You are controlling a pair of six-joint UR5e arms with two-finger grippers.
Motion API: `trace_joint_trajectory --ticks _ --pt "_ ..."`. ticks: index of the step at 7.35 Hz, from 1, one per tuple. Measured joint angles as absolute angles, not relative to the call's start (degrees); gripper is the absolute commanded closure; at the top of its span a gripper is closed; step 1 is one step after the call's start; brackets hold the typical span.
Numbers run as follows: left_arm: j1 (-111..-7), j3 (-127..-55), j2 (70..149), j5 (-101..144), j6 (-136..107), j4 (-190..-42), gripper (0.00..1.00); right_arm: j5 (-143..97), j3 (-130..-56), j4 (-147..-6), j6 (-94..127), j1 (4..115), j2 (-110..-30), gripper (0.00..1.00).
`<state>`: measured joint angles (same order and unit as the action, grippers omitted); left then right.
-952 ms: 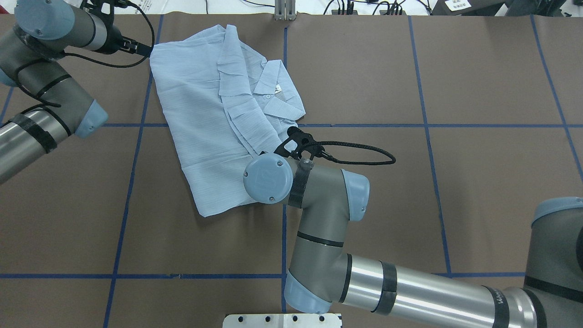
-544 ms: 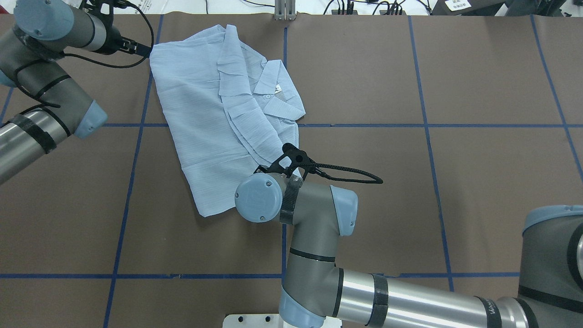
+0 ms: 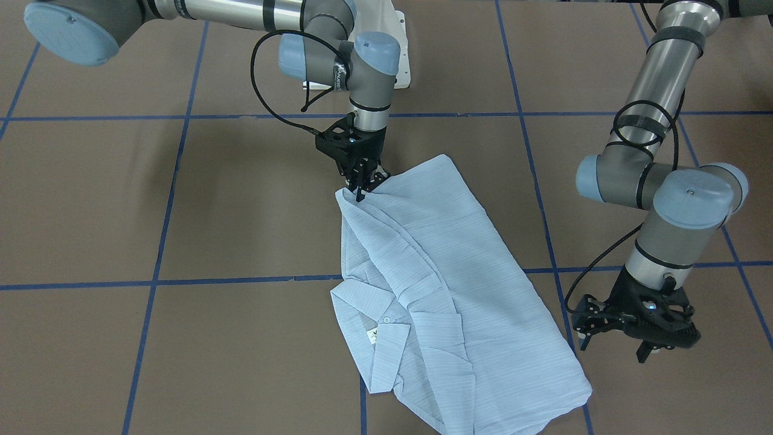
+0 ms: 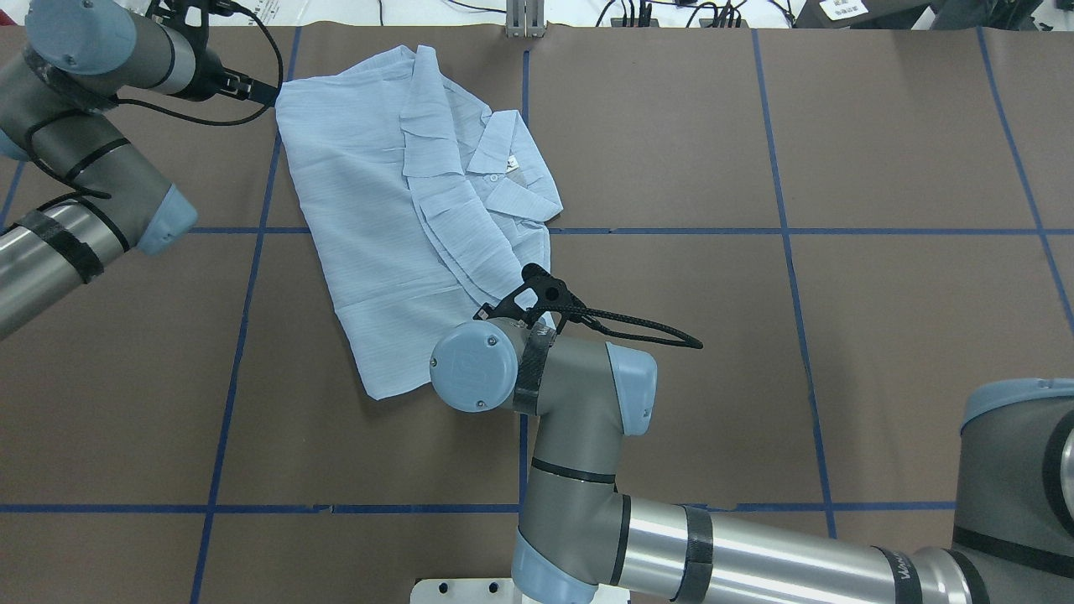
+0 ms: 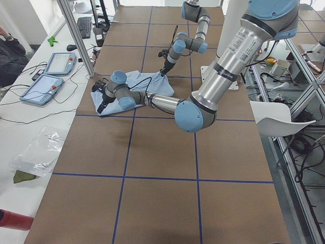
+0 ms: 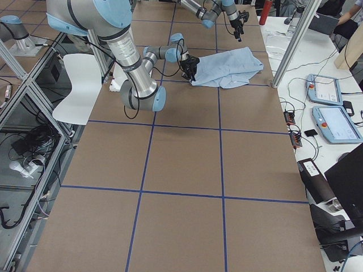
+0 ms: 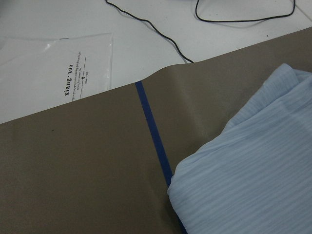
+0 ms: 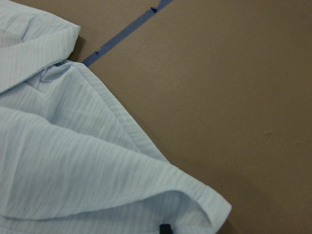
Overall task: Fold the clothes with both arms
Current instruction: 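Grasp the corner with the right gripper and pull it toward the robot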
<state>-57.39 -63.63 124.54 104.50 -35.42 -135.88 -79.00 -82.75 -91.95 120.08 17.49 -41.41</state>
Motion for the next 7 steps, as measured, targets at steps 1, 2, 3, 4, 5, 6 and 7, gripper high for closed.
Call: trace_joint_trajectory --ticks 1,2,3,4,5,6,7 --pt "-57.4 -63.6 124.5 104.5 -35.4 -135.9 0.0 -78.9 -83.0 -92.0 120.1 17.5 -41.4 1.0" --pt "-57.4 -63.6 124.5 104.5 -35.4 -135.9 0.0 -78.9 -83.8 -92.0 119.6 17.6 -41.6 1.0" --pt "-57.4 -63.8 124.5 104.6 -35.5 -135.9 0.0 -78.9 -86.0 -92.1 118.8 17.7 -42.9 1.0" --pt "-57.4 -64.3 124.4 104.6 -35.5 -135.9 0.0 -78.9 -90.1 -92.3 118.2 17.8 -46.3 1.0" --pt "-57.4 -65.0 124.0 104.6 -35.5 -135.9 0.0 -78.8 -96.0 -92.4 117.9 17.3 -51.3 1.0" --pt "-57.4 -65.8 123.5 104.6 -35.5 -135.9 0.0 -77.9 -101.7 -92.8 117.7 15.9 -55.9 1.0" --pt "-57.4 -66.3 123.2 104.6 -35.5 -135.9 0.0 -75.8 -106.5 -94.3 117.8 13.5 -59.0 1.0"
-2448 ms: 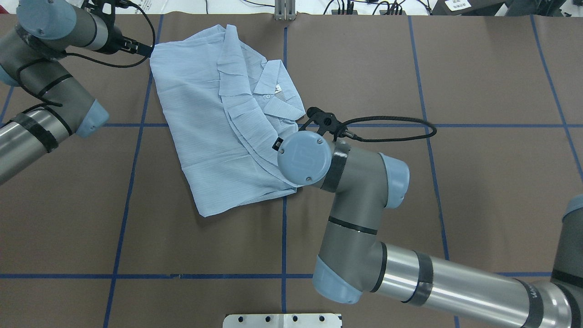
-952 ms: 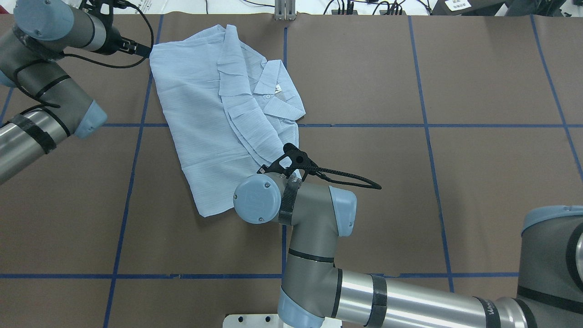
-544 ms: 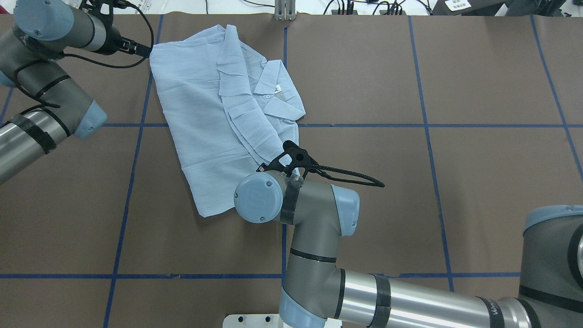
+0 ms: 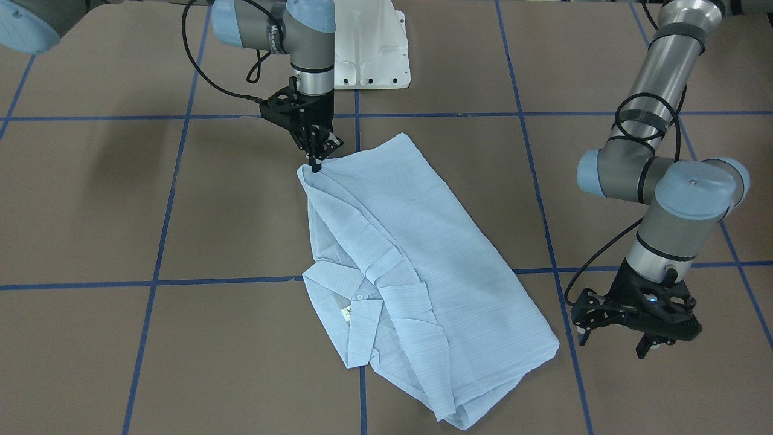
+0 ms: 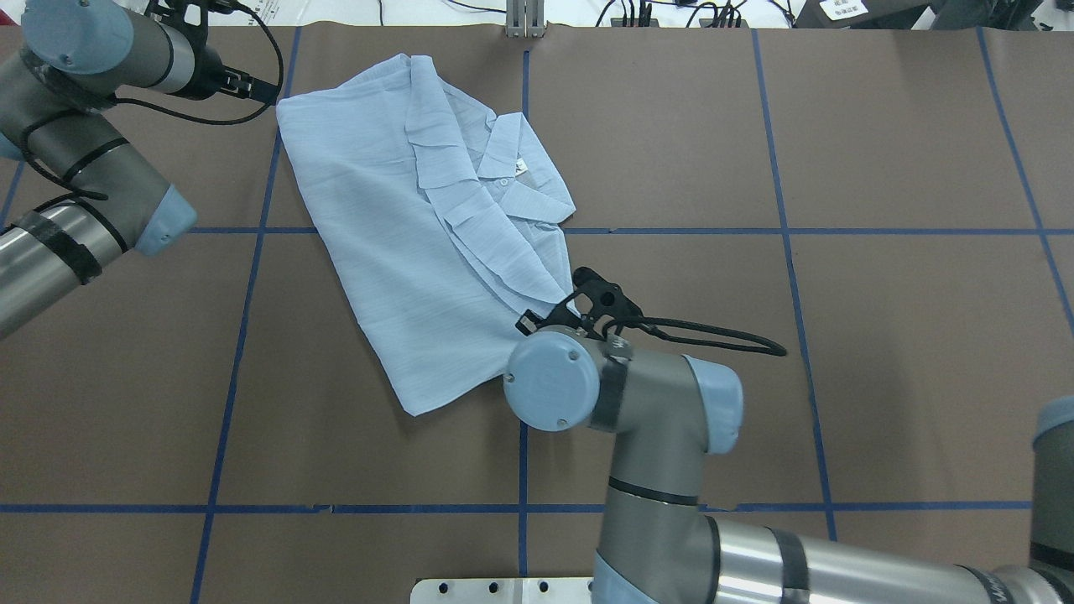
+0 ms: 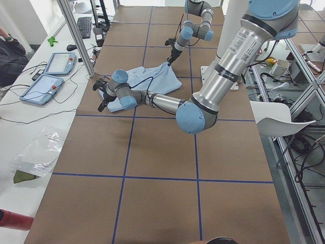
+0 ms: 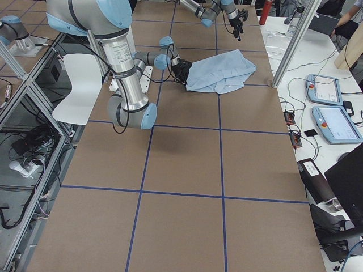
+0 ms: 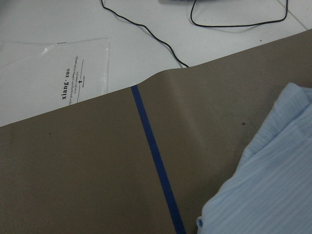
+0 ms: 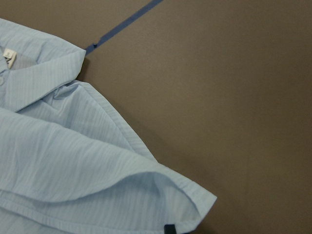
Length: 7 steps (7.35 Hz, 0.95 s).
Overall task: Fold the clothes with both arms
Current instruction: 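Grasp the corner with the right gripper and pull it toward the robot, then fold the shirt's outer half over the other half with the right gripper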
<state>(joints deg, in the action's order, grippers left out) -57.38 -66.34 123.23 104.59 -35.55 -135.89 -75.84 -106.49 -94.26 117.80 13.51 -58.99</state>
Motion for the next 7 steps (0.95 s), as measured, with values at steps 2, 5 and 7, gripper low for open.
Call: trace_joint_trajectory --ticks 2,5,7 --pt "-57.3 -67.0 122.9 104.6 -35.6 -135.9 0.0 -70.2 -113.5 -99.3 119.2 6.6 -62.2 1.0" --pt "-57.2 -67.4 122.7 104.7 -35.6 -135.9 0.0 -67.1 -115.2 -101.4 120.8 2.6 -63.2 0.0" --pt "-57.2 -67.4 122.7 104.7 -35.6 -135.9 0.0 -68.2 -116.9 -102.0 115.5 4.3 -63.3 0.0"
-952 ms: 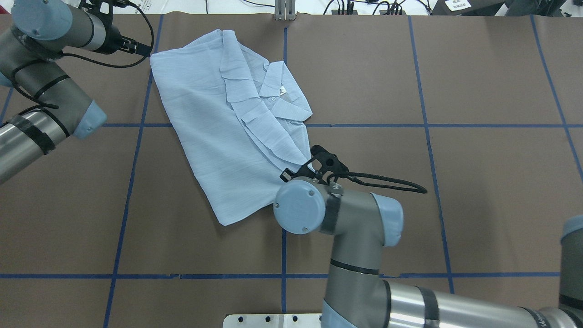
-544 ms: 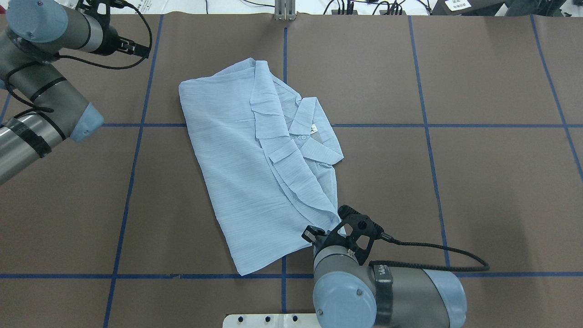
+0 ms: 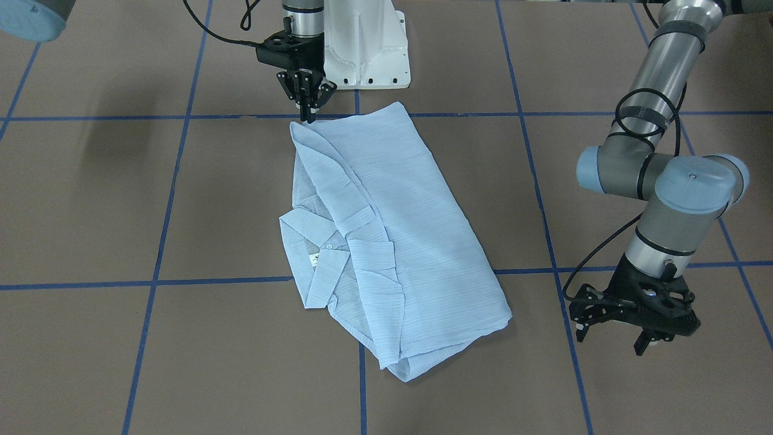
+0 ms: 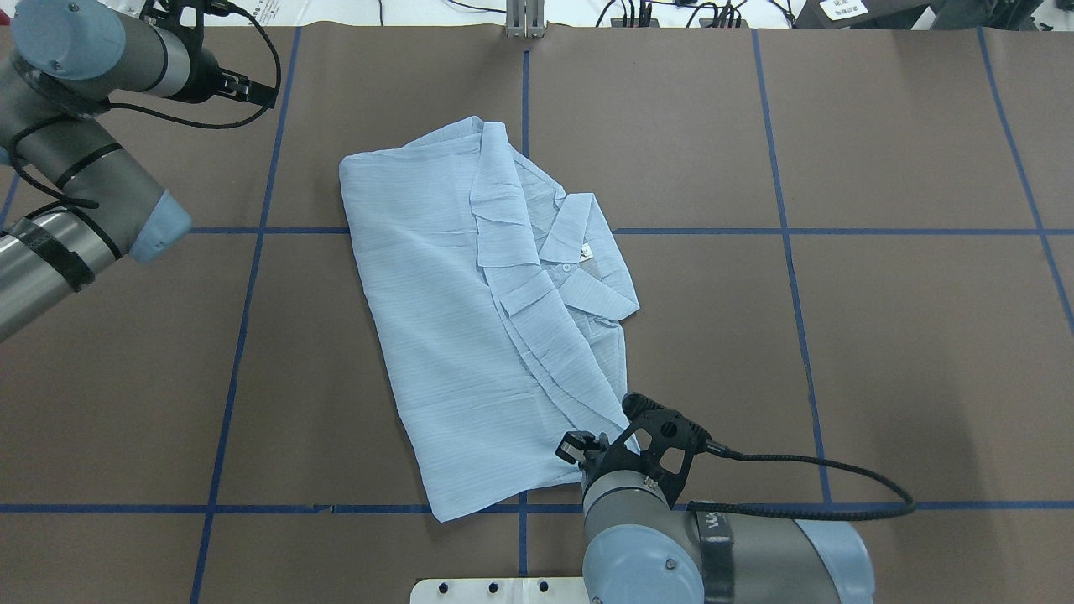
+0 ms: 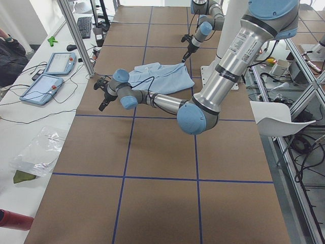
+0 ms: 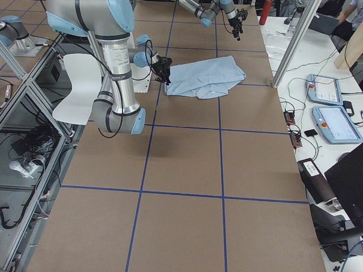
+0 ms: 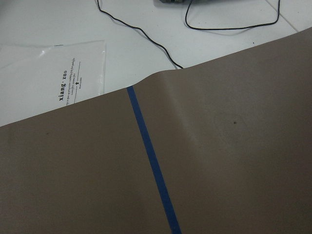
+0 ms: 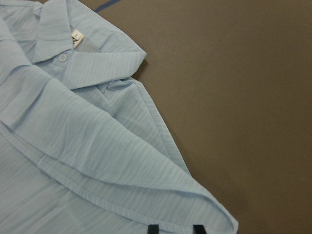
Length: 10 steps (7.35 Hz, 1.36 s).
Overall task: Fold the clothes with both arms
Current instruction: 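Fold the shirt's outer half over the other half with the right gripper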
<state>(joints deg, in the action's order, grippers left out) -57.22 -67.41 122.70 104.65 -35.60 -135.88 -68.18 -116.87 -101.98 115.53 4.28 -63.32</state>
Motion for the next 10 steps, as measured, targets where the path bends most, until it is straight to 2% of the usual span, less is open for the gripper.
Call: trace_joint_trajectory --ticks 2,4,6,10 --pt "-57.2 -67.4 122.7 104.7 -35.6 -135.9 0.0 -72.0 -118.6 -102.8 106.4 9.2 -62.6 0.0" --pt "-57.1 -67.4 122.7 104.8 -35.6 -135.8 0.0 -75.2 -115.8 -103.0 93.4 15.3 -58.7 0.0" --pt "-57.1 -67.5 122.6 105.6 -35.5 -135.9 0.0 -79.1 -106.2 -103.0 82.9 20.8 -50.9 0.0" --pt "-57.3 -69.7 120.7 111.4 -35.1 -135.9 0.0 -80.2 -78.7 -102.6 72.2 23.3 -32.8 0.0"
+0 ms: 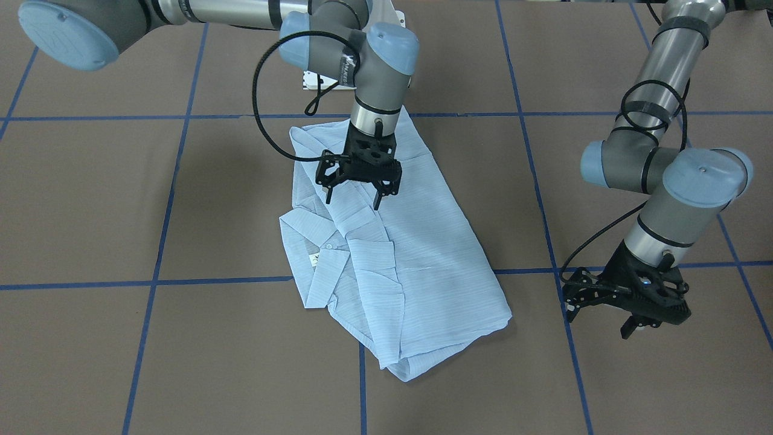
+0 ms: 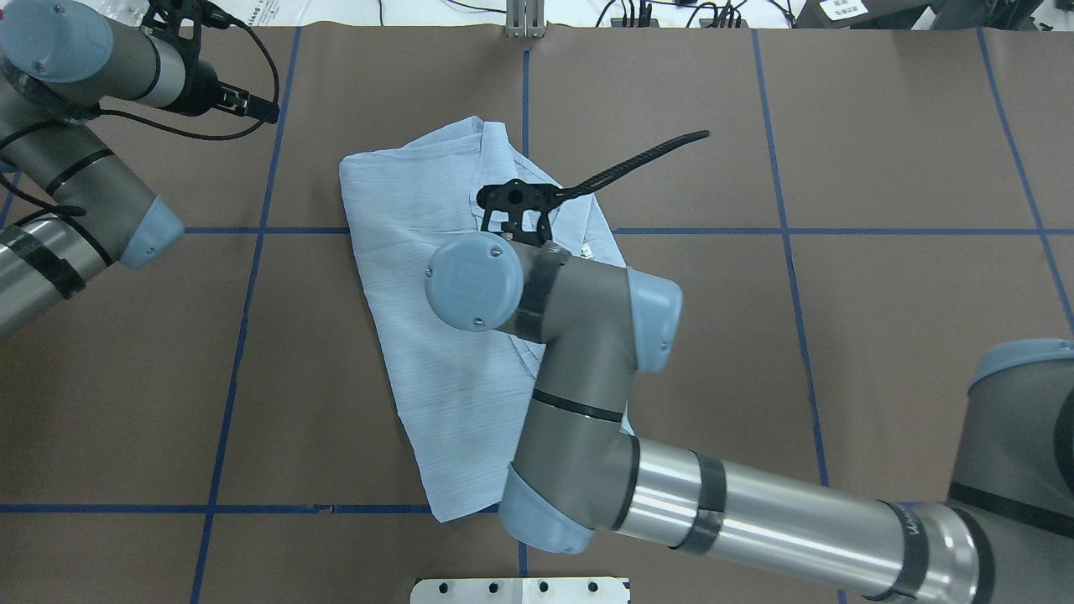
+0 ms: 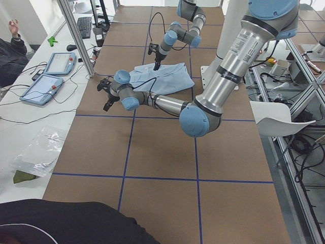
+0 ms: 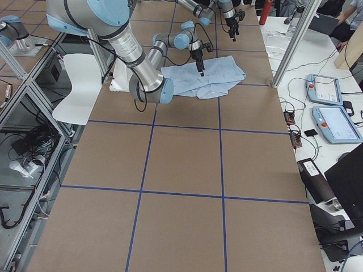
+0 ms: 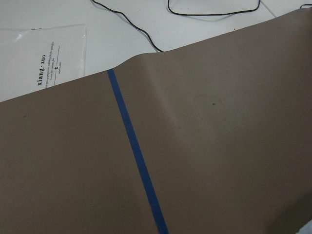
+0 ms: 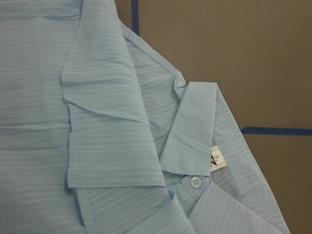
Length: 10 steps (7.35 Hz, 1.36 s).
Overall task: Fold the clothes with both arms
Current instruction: 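Fold the shirt's outer half over the other half with the right gripper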
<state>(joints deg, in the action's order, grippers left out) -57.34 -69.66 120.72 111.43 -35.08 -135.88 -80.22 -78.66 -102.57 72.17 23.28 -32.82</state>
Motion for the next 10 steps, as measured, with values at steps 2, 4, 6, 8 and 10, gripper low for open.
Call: trace_joint_trajectory --ticks 2,4,6,8,10 --pt "-57.4 -69.8 120.6 112.0 -35.0 -135.9 0.0 -80.1 -68.2 -102.3 69.5 23.3 -26.6 0.0" --pt "-57.4 -69.8 120.5 112.1 -35.1 -135.9 0.0 -80.0 -64.1 -102.1 67.4 23.0 -25.0 0.0" --pt "-57.5 -69.8 120.5 112.0 -35.2 -136.0 0.0 -80.0 -62.4 -102.1 65.9 22.5 -24.8 0.0" --pt "-57.5 -69.8 120.5 112.0 -35.3 -136.0 0.0 -80.2 -61.8 -102.4 64.2 22.3 -24.8 0.0" --pt "-57.5 -69.8 120.5 112.0 -35.3 -136.0 0.0 -80.2 -61.5 -103.2 61.8 22.5 -25.0 0.0"
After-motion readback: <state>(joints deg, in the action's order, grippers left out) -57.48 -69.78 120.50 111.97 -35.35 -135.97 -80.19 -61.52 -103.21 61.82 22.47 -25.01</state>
